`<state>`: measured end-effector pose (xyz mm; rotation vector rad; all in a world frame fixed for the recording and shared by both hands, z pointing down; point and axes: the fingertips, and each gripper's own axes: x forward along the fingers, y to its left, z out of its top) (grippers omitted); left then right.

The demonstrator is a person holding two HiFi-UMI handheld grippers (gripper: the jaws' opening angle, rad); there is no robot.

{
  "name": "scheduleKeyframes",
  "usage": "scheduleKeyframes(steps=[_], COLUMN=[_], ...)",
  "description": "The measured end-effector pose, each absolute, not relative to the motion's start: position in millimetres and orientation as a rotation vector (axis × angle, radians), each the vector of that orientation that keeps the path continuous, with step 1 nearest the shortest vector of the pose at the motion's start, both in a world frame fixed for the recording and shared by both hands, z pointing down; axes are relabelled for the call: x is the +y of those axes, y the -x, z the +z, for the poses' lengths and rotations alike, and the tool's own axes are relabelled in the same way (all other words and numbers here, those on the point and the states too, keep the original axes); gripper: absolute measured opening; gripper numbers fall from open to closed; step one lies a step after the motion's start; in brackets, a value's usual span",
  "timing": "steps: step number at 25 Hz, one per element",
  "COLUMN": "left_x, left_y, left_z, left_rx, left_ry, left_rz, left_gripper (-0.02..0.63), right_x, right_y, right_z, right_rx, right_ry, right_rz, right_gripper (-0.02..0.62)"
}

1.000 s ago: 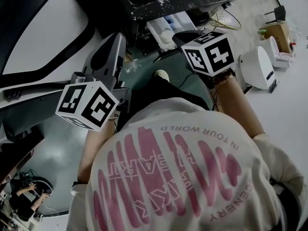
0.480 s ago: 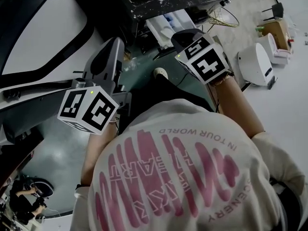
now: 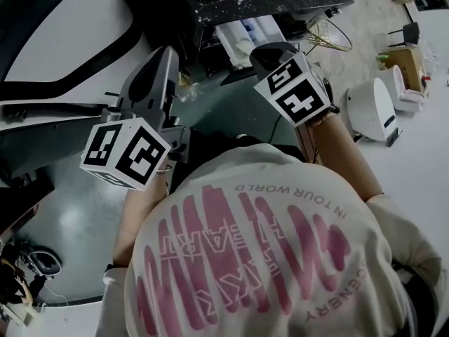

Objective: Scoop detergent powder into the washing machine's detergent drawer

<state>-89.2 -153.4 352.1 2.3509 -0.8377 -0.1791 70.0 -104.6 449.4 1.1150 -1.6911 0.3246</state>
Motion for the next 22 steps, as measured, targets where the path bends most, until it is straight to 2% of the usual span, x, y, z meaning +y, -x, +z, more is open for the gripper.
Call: scheduleKeyframes(steps=[22], left_x=[-82], left_y=[93], left_z=[321], left_rx=[-1.291], left_ry=[-2.218], left_rz=[-0.25], left_gripper=[0.003], right_x=[-97], right_y=[-74], right_z=[445], right_rx=[-1.79], right_ry=[-0.756], right_rz=[-0.098], right_gripper=[0.009])
